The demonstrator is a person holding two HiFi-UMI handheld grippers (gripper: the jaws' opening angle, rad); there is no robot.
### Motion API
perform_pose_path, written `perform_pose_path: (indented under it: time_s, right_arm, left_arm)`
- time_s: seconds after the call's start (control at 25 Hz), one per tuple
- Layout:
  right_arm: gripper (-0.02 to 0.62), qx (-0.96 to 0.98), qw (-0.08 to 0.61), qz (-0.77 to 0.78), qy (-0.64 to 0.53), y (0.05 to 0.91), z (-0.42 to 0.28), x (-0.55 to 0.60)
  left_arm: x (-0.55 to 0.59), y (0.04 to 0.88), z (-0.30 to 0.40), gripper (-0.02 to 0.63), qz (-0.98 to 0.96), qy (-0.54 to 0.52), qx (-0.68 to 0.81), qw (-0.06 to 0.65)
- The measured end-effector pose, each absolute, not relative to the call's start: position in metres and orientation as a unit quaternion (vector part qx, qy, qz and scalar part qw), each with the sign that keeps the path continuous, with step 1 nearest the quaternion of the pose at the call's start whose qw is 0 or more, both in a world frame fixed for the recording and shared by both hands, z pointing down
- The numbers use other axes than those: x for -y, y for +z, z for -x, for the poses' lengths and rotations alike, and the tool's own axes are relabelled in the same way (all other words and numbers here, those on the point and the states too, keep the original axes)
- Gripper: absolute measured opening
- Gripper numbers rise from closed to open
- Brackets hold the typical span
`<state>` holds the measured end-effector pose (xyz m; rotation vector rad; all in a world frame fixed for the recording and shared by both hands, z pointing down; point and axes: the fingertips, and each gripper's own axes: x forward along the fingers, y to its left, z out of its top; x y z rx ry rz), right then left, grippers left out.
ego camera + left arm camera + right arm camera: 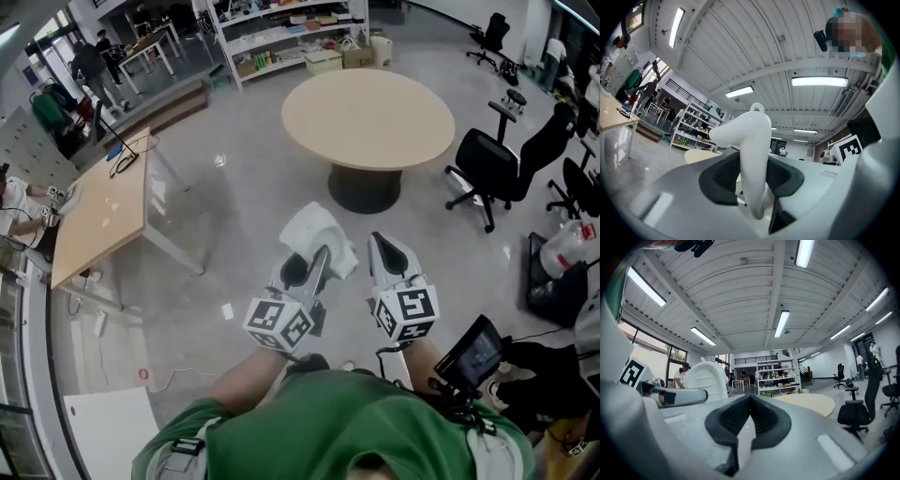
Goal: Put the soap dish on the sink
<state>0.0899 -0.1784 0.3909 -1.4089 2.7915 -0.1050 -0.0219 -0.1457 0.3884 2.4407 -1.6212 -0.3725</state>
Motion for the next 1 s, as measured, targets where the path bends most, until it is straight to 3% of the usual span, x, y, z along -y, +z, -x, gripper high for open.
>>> perform_pose_path:
  time_s: [1.0]
  right_arm:
    - [0.002,-0.869,-0.014,0.494,-0.026,0.396,-0.053,0.322]
  left_arm:
    - [0.304,0.399,0.062,0.15,-0.84,-0.148,0.507,0.121]
